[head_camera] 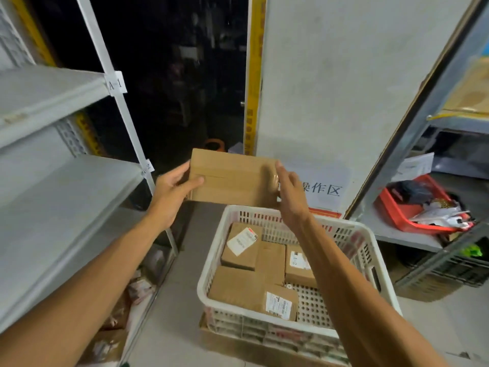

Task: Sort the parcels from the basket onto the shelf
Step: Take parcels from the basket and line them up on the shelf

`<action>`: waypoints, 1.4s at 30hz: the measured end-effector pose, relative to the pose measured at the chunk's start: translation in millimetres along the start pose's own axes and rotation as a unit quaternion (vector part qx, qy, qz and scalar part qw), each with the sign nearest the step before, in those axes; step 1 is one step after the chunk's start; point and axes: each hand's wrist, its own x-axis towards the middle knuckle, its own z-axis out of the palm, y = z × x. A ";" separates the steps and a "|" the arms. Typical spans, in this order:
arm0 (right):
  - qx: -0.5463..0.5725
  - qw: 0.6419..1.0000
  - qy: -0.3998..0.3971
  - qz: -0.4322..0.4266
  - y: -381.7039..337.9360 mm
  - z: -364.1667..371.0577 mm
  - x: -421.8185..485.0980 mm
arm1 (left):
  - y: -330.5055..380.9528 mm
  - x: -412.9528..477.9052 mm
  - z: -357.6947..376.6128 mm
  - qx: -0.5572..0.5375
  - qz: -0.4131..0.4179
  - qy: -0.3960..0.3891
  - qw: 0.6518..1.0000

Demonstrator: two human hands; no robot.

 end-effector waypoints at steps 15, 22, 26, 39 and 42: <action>0.097 0.983 -0.142 -0.063 -44.6 76.5 31.3 | 67.1 -11.4 -43.7 -0.155 -0.021 0.269 0.951; 0.101 0.954 -0.275 -0.068 -24.3 103.4 28.7 | 64.8 -51.8 -66.7 -0.096 -0.087 0.230 0.964; 0.099 0.932 -0.348 -0.003 -13.3 125.5 17.5 | 63.3 -85.7 -83.7 -0.072 -0.144 0.250 0.955; 0.026 0.809 -0.576 0.114 -2.0 211.2 -51.5 | 59.5 -206.1 -133.9 0.063 -0.011 0.375 0.925; 0.012 0.770 -0.623 0.139 -6.6 231.9 -70.0 | 71.3 -231.9 -154.3 0.088 0.004 0.383 0.919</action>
